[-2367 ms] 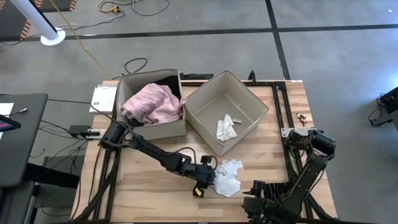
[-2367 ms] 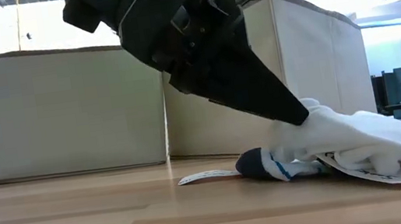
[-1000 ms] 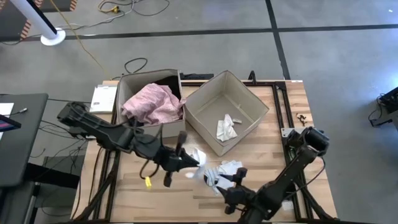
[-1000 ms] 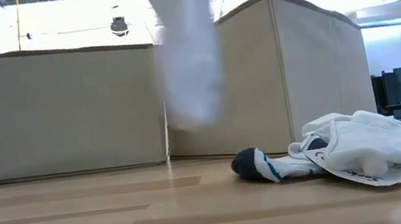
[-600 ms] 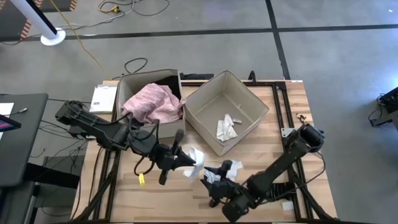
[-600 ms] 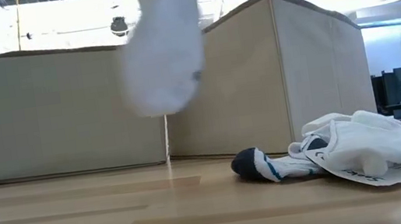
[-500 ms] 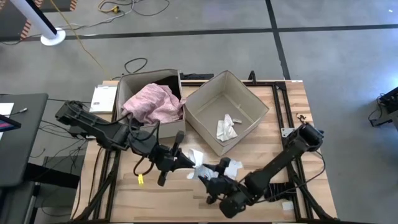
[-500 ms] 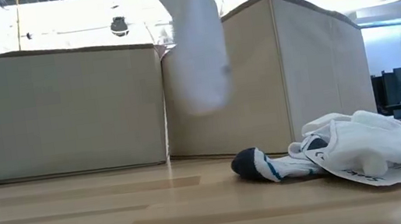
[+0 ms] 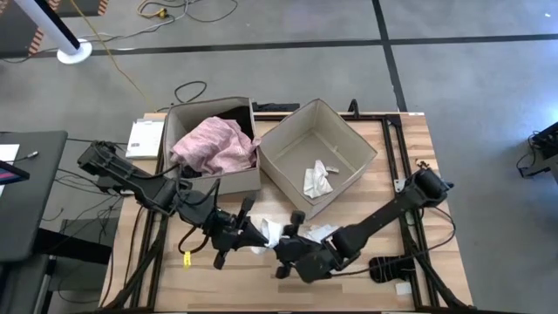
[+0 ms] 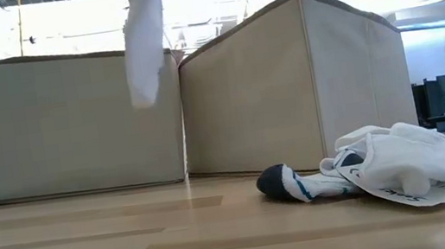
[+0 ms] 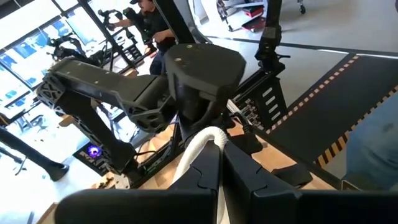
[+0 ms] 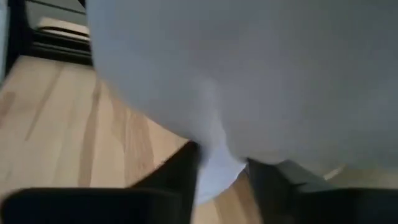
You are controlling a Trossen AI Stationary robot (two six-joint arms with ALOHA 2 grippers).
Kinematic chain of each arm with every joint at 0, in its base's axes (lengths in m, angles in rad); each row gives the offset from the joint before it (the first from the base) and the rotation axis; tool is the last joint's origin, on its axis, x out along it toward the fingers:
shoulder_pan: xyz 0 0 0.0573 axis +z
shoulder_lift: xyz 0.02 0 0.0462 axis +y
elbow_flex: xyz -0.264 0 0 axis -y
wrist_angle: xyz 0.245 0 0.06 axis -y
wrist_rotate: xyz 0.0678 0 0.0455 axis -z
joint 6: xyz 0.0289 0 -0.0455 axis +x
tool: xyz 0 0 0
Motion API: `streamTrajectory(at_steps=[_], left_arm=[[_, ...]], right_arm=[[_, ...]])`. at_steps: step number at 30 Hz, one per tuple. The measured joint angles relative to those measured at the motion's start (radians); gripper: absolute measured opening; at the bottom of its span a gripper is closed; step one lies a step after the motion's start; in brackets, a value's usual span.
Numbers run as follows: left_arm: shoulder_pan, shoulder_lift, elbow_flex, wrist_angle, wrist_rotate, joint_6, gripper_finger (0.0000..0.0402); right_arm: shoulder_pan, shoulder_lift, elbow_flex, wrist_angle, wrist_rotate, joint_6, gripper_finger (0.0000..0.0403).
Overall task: Sort clothes
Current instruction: Put the white sock into the right laundry organizer
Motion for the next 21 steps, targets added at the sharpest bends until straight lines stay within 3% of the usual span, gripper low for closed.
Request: streamTrajectory(at_steps=[5,15,21], left_arm=[[0.000,0.000,0.000,-0.005,0.000,-0.008,0.0000],[-0.001,-0.006,0.000,-0.115,-0.027,-0.058,0.0003],[-0.018,-0.043,0.000,-0.192,-0.136,-0.090,0.0054]], right_arm=[[-0.037,0.000,0.000,0.044,-0.108,-0.067,0.0017],[-0.038,-0.003,0.000,0.042,-0.076,-0.132,0.0002],[-0.029,-0.059,0.000,-0.004,0.009,-0.182,0.0001]])
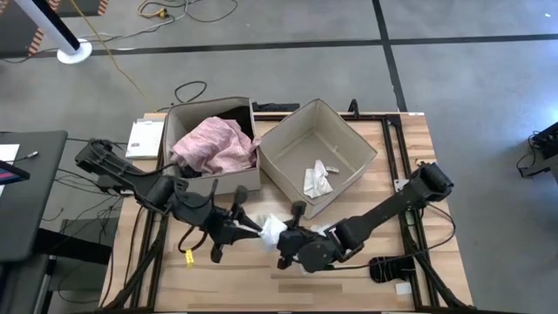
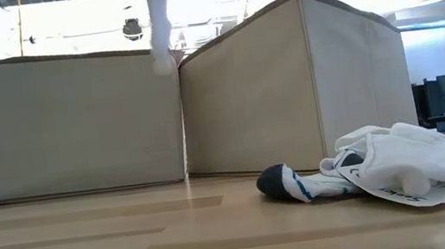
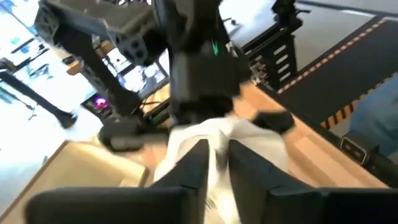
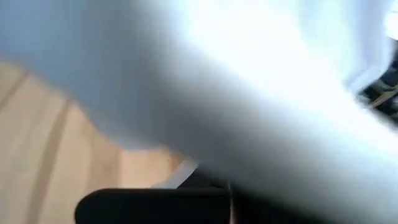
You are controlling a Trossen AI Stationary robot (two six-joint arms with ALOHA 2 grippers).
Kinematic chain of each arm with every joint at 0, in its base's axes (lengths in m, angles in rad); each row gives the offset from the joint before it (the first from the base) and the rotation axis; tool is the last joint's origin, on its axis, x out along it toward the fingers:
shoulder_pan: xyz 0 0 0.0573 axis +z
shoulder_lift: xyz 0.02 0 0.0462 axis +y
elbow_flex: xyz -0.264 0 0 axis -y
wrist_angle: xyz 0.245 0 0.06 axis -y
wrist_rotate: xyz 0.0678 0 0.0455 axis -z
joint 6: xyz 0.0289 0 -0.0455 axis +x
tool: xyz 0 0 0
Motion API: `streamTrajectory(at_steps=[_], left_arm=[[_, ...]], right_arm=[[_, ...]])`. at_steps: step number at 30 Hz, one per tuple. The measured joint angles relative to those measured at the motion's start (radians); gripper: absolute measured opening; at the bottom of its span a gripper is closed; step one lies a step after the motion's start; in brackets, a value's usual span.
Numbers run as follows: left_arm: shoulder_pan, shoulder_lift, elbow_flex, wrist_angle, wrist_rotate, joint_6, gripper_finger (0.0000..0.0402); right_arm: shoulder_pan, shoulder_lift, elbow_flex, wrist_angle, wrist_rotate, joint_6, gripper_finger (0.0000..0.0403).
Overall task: Sort clothes
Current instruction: Put the white sock into the right laundry organizer
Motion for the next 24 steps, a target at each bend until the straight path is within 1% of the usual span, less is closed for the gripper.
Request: streamTrajectory(at_steps=[6,11,14,18,20,24], left_arm=[[-0.028,-0.047,0.000,-0.099,-0.098,-0.063,0.0121],[-0.029,-0.051,0.000,-0.203,-0.112,-0.157,0.0161],[-0.030,-0.044,-0.001,-0.253,-0.114,-0.206,0.0174],[-0.032,-0.043,-0.046,-0.248,-0.106,-0.243,0.0178],[-0.035,-0.043,-0.072,-0.238,-0.097,-0.264,0.0179],[-0.035,-0.042,-0.147,-0.160,-0.053,-0.284,0.0179]], right_arm=[[0.011,-0.100,0.000,-0.074,0.102,-0.053,0.0000],[0.013,-0.192,0.000,-0.121,0.166,-0.101,0.0000],[-0.001,-0.240,0.000,-0.136,0.184,-0.139,0.0000],[-0.038,-0.302,0.000,-0.169,0.190,-0.151,0.0000],[-0.066,-0.328,0.000,-0.202,0.190,-0.146,0.0000],[-0.129,-0.371,0.000,-0.301,0.186,-0.093,0.0000]])
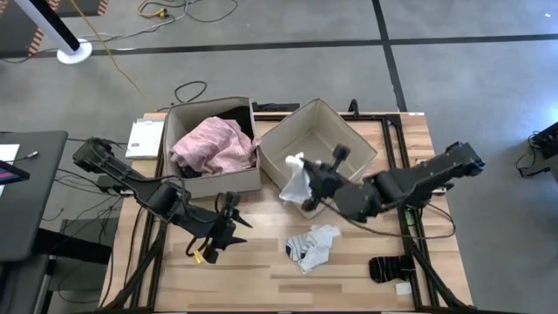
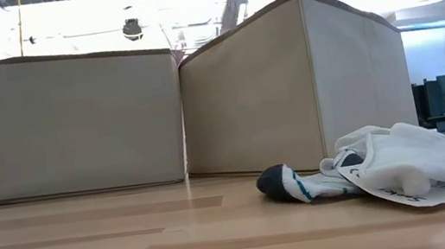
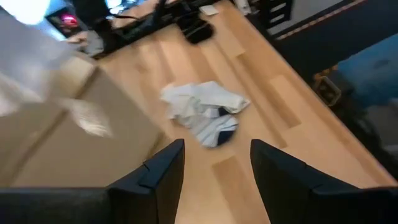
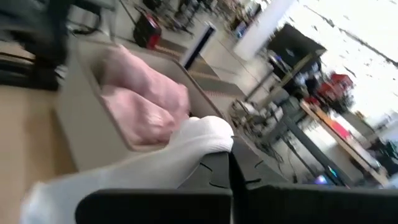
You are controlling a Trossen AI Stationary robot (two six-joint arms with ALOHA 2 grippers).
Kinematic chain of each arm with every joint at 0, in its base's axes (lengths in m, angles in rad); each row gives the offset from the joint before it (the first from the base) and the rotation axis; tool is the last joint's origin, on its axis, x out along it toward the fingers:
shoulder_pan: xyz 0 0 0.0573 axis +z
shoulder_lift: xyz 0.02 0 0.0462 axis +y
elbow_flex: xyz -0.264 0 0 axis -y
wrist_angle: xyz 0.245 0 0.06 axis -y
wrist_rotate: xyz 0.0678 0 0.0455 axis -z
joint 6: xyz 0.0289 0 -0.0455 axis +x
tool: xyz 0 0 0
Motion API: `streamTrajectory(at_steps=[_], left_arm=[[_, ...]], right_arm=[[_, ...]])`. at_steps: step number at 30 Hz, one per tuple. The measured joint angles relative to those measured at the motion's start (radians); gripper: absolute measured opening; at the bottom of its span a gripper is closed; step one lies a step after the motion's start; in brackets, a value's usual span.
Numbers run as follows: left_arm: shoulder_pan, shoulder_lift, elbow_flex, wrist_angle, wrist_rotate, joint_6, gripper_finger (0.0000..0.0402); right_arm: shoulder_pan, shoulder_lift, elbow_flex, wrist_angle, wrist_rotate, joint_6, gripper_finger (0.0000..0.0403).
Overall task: Sort clothes
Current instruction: Put the white sock into the right laundry organizer
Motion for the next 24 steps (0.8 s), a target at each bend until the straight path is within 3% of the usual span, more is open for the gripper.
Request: streamTrajectory(at_steps=[5,15,24], left_arm=[[0.000,0.000,-0.114,0.168,0.048,-0.006,0.0179],[0.000,0.001,-0.320,0.526,0.090,0.007,0.0179],[0.000,0.059,-0.410,0.734,0.156,-0.002,0.0179]], right_arm=[[-0.087,-0.033,0.000,-0.164,-0.013,0.107,0.0000],[-0.262,-0.045,0.000,-0.475,-0.189,0.355,0.0000],[-0.393,-0.031,0.000,-0.554,-0.346,0.411,0.0000]])
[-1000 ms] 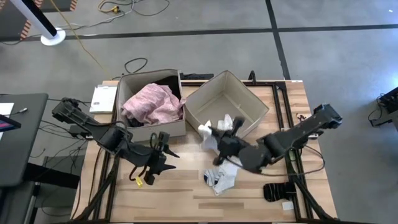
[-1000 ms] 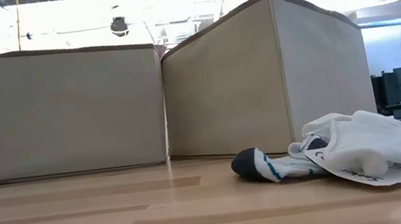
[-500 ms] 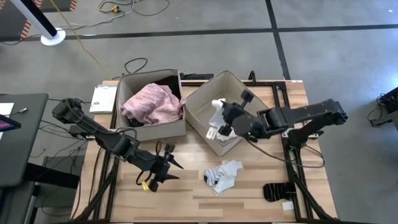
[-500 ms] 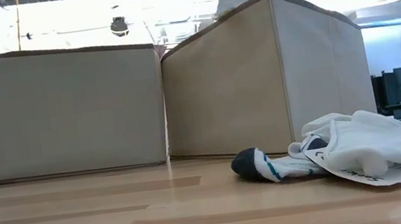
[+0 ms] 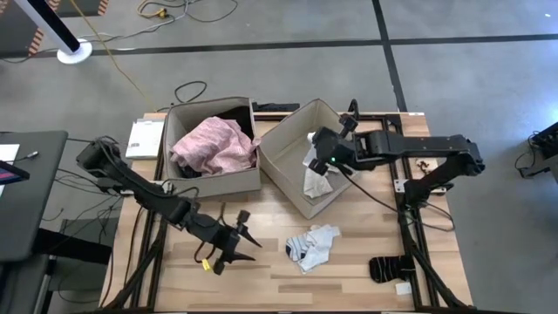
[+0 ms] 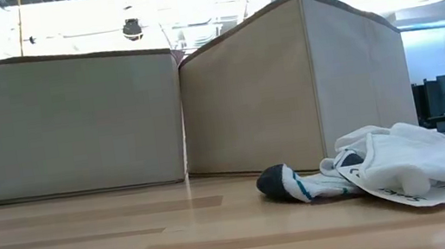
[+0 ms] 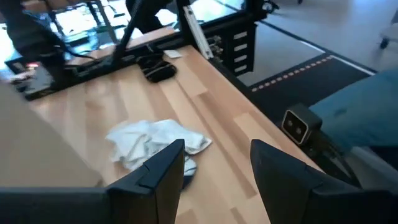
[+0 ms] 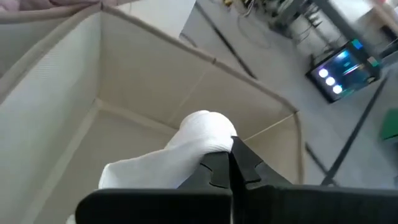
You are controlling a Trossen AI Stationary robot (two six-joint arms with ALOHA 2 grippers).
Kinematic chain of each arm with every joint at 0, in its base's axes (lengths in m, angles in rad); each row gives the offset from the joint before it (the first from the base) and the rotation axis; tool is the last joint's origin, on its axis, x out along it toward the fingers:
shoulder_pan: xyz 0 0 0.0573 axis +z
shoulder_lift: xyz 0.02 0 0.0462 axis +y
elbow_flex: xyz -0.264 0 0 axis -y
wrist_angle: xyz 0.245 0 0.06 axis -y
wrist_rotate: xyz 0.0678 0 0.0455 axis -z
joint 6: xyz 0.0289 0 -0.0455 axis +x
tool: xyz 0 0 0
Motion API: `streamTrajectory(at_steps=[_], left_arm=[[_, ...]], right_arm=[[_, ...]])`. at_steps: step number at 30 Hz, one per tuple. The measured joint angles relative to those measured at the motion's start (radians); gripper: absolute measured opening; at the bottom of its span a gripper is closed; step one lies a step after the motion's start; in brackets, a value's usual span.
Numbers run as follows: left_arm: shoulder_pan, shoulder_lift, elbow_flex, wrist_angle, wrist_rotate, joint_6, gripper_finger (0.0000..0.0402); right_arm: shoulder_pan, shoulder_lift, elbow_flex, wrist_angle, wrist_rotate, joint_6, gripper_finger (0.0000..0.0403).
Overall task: Sort clothes
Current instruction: Put the white sock into the right laundry organizer
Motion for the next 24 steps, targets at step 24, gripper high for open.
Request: streamTrajectory(at_steps=[24], left_arm=[[0.051,0.567,0.237,0.093,0.041,0.065,0.0179]], right_arm=[[-0.140,0.187,0.000,-0.129,-0.297,0.041,0.0000]])
